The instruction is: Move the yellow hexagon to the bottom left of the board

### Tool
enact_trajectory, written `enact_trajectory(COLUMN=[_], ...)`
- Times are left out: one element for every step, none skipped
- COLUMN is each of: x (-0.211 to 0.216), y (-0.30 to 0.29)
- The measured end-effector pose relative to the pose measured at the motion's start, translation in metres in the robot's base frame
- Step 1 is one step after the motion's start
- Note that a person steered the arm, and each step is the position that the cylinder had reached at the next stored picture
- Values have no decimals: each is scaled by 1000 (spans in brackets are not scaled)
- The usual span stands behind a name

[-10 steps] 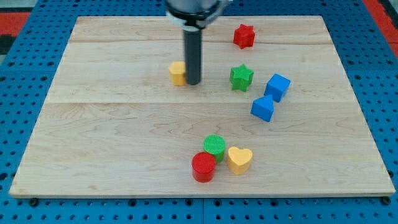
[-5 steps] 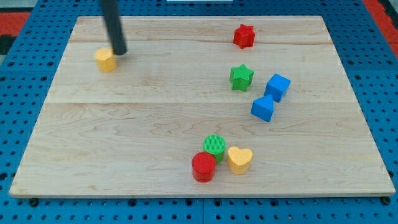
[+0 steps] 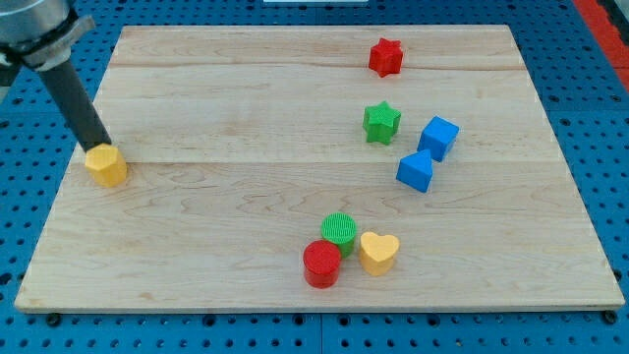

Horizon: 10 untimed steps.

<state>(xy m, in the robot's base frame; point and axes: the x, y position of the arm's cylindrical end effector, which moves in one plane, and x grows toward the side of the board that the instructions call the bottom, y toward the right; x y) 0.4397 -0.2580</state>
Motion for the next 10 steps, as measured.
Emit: enact_trajectory(x=[0,20,26,19,24,37,41,55,81,88], y=[-3,2,40,51,62,47,55,74,64,55])
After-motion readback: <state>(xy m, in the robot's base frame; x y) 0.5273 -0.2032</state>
